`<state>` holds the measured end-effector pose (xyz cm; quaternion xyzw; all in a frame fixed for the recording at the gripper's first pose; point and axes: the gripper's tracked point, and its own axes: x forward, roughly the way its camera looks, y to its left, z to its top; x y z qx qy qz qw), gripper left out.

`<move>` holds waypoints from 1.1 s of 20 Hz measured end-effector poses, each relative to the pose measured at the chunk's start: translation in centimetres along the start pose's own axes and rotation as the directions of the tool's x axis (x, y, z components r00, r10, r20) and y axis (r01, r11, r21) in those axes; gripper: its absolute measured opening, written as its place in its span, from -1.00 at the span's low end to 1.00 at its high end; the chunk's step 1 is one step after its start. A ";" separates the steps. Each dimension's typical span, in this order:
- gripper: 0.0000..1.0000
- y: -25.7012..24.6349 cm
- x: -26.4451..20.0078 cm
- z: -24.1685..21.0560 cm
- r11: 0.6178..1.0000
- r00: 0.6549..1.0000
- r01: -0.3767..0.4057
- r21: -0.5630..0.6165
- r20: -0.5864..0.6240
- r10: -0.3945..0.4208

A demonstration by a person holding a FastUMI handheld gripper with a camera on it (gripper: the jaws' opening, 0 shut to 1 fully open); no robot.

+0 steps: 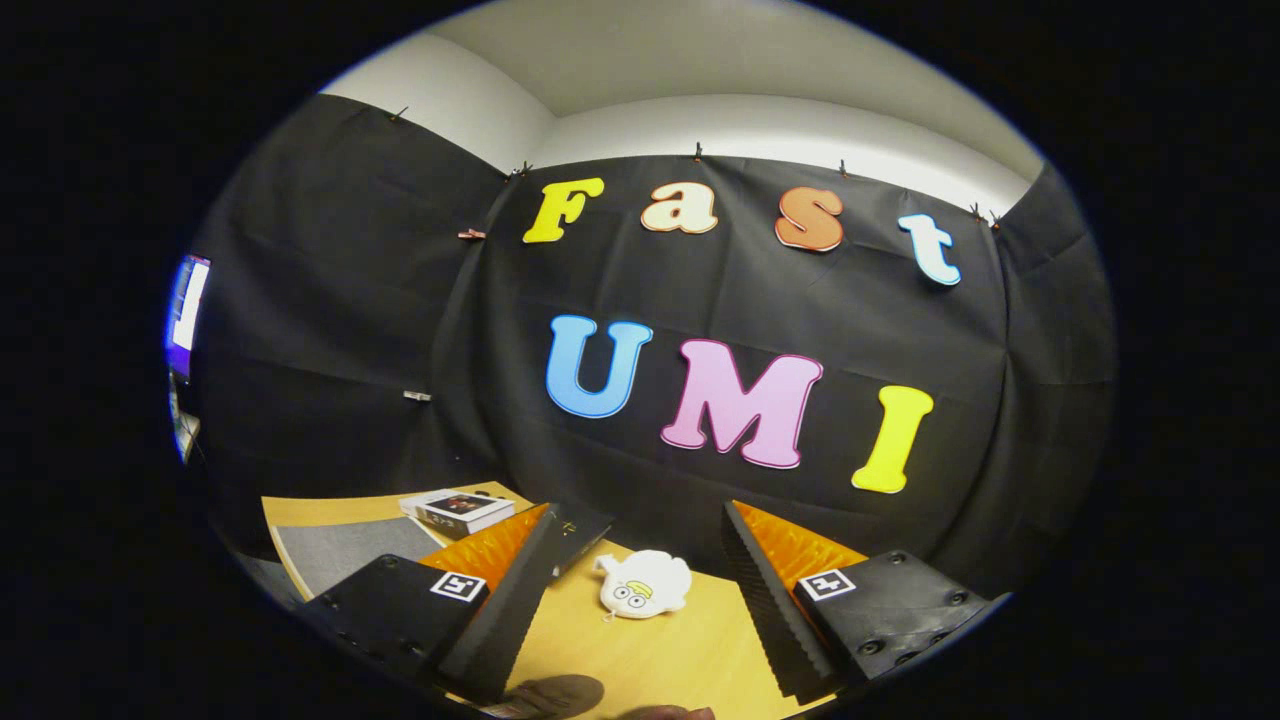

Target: Open the storage box then place both shoes into the box .Put the left shoe in first, then the right shoe, with the right side of both shoes facing outward in a uniform manner.

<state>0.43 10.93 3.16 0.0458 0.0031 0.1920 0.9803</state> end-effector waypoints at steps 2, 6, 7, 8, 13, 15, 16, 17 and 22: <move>0.95 2.4 0.3 -0.2 0.993 0.995 -0.099 0.066 -0.018 0.101; 0.95 8.5 0.2 -3.0 0.905 0.928 -0.319 0.283 -0.102 0.359; 0.94 9.7 0.1 -4.1 0.862 0.902 -0.350 0.367 -0.117 0.417; 0.96 11.0 0.2 -5.2 0.813 0.875 -0.363 0.455 -0.134 0.466; 0.96 15.2 -1.2 -10.9 0.518 0.755 -0.255 0.816 -0.167 0.634; 0.95 16.4 -0.8 -13.3 0.433 0.725 -0.176 0.884 -0.182 0.665; 0.95 16.9 -0.7 -14.9 0.418 0.709 -0.143 0.897 -0.202 0.676; 0.95 17.0 -0.9 -16.8 0.404 0.693 -0.123 0.907 -0.212 0.689; 0.95 19.2 -0.5 -20.4 0.268 0.646 -0.042 0.963 -0.179 0.743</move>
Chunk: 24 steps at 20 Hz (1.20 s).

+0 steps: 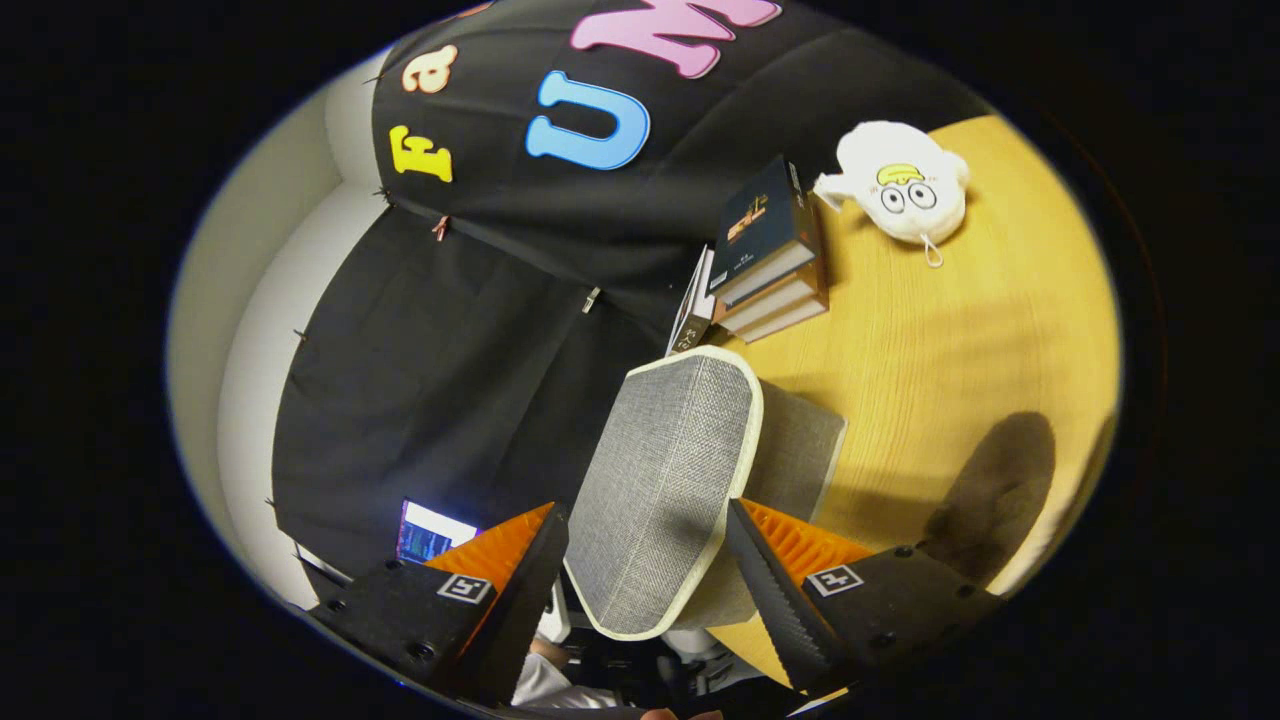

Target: Open the storage box then place both shoes into the box .Put the left shoe in first, then the right shoe, with the right side of both shoes facing outward in a uniform manner.

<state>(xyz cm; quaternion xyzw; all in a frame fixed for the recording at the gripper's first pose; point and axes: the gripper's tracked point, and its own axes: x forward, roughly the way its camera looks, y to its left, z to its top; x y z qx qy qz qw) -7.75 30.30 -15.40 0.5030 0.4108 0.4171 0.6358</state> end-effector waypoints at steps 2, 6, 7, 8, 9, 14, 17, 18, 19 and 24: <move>0.95 -0.7 1.4 -1.2 0.997 0.998 -0.027 0.078 -0.051 0.031; 0.95 -2.6 3.3 -2.2 0.983 0.995 -0.037 0.182 -0.083 0.052; 0.95 -2.6 3.5 -2.2 0.973 0.994 -0.052 0.223 -0.079 0.071; 0.94 -2.8 3.9 -2.5 0.963 0.994 -0.059 0.262 -0.075 0.082; 0.94 -3.1 4.0 -2.5 0.954 0.993 -0.062 0.295 -0.076 0.088; -0.08 -1.6 3.7 -2.2 0.902 0.991 -0.098 0.420 -0.040 0.127; -0.81 -0.3 2.6 -0.7 0.917 0.992 -0.122 0.380 0.011 0.127; -0.86 0.6 2.4 -0.5 0.925 0.992 -0.127 0.358 0.026 0.127; -0.91 1.4 2.4 -0.2 0.933 0.992 -0.127 0.336 0.043 0.119; -0.90 6.5 3.9 -0.7 0.975 0.995 -0.099 0.200 0.017 0.098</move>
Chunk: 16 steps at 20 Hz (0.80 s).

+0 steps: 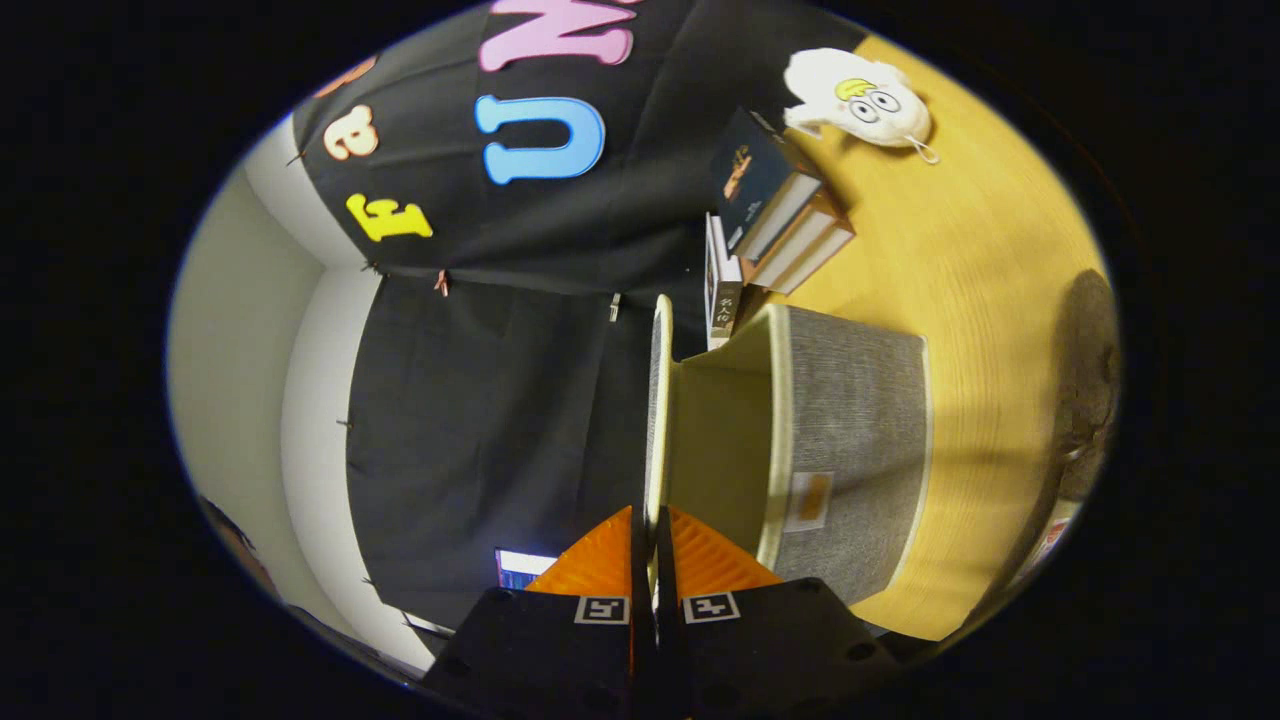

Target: Open the storage box then place both shoes into the box .Put the left shoe in first, then the right shoe, with the right side of both shoes facing outward in a uniform manner.

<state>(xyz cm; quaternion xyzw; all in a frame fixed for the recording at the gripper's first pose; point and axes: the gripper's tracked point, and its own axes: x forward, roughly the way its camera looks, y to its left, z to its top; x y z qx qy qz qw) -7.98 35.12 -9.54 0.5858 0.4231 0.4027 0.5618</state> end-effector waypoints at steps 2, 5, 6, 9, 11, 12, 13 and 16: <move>-0.90 2.9 1.6 -0.2 1.000 1.000 -0.027 -0.015 -0.011 0.027; -0.90 7.3 4.3 -0.4 0.993 0.998 -0.058 -0.101 -0.018 0.057; -0.89 8.6 5.4 -0.6 0.987 0.998 -0.060 -0.148 -0.020 0.057; -0.84 11.1 9.3 -1.8 0.959 0.998 -0.051 -0.277 -0.048 0.039; -0.81 13.1 11.8 -2.3 0.945 0.997 -0.054 -0.322 -0.061 0.037; -0.80 13.5 13.3 -2.7 0.943 0.997 -0.054 -0.330 -0.068 0.033; -0.80 13.7 14.6 -2.9 0.939 0.997 -0.050 -0.341 -0.066 0.029; -0.78 13.8 18.3 -3.7 0.933 0.997 -0.039 -0.356 -0.069 0.016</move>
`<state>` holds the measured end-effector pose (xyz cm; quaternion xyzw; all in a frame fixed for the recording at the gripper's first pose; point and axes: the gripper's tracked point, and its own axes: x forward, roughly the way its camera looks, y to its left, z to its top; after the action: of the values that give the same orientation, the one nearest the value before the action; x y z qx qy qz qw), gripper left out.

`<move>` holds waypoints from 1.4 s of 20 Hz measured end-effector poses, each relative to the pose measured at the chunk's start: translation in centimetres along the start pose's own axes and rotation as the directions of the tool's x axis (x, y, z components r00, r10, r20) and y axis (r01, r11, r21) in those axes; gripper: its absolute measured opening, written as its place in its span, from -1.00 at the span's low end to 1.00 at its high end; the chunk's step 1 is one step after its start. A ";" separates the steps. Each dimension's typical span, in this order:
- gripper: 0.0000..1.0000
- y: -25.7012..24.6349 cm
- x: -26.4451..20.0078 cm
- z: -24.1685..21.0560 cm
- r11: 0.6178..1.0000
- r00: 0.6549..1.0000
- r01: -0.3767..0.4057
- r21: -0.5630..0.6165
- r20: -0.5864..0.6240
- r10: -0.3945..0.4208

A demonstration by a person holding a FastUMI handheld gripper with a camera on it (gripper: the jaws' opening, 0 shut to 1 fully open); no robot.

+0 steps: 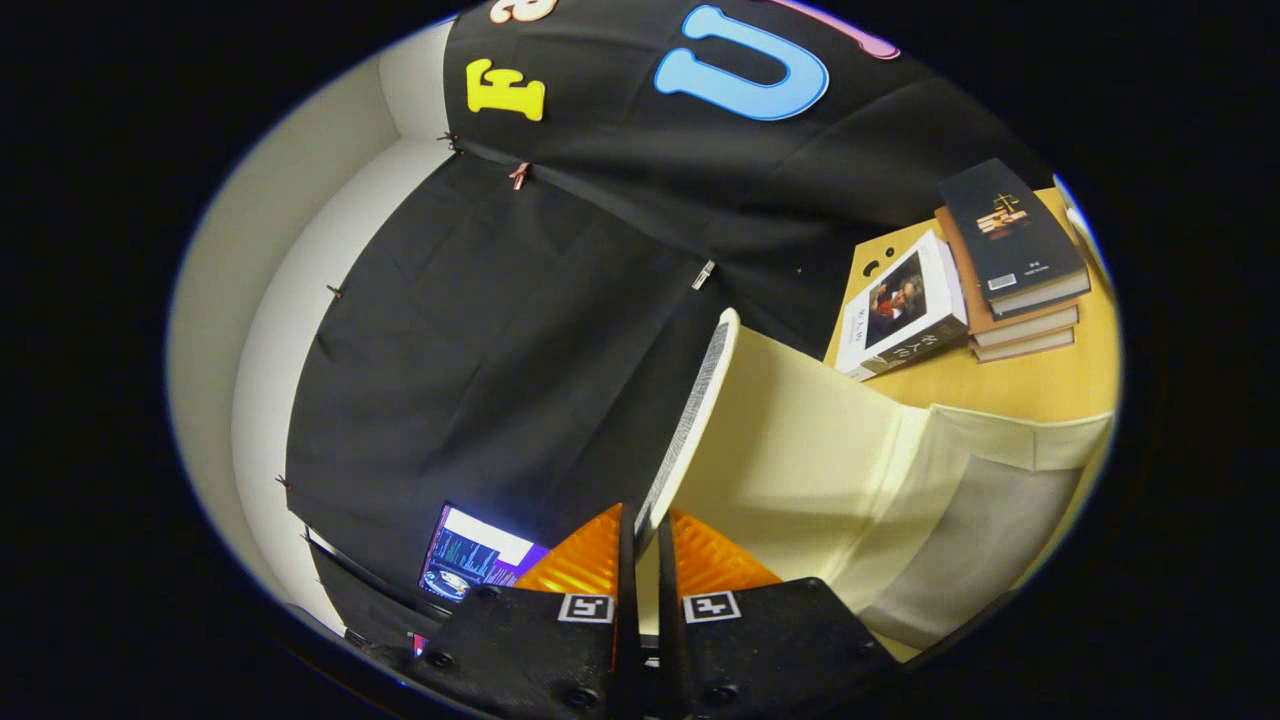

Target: Open the storage box then place both shoes into the box .Put the left shoe in first, then the right shoe, with the right side of both shoes facing outward in a uniform manner.

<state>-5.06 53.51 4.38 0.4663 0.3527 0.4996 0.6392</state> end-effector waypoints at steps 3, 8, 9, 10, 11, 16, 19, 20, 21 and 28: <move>-0.73 -0.8 3.0 -1.0 1.000 1.000 0.012 -0.016 -0.008 -0.012; -0.10 -1.4 4.6 -1.6 0.999 0.999 0.031 -0.038 -0.025 -0.032; 0.17 -1.5 4.5 -1.8 0.999 0.999 0.038 -0.037 -0.029 -0.039; 0.51 -1.6 4.0 -1.5 0.998 0.999 0.048 -0.043 -0.022 -0.049; 0.64 -1.6 3.4 -1.2 0.997 0.998 0.055 -0.057 -0.004 -0.055; 0.77 -2.0 -3.6 1.5 0.969 0.981 0.162 -0.187 0.140 -0.137; 0.77 -4.8 -9.6 2.4 0.894 0.932 0.339 -0.294 0.237 -0.276; 0.77 -6.2 -11.9 2.6 0.854 0.902 0.413 -0.317 0.273 -0.335; 0.77 -7.2 -14.3 2.6 0.813 0.870 0.478 -0.332 0.303 -0.388; 0.78 -17.1 -28.3 -1.3 0.570 0.627 0.779 -0.262 0.357 -0.692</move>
<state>-8.08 25.28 -12.63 0.1885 0.3362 0.1924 0.9025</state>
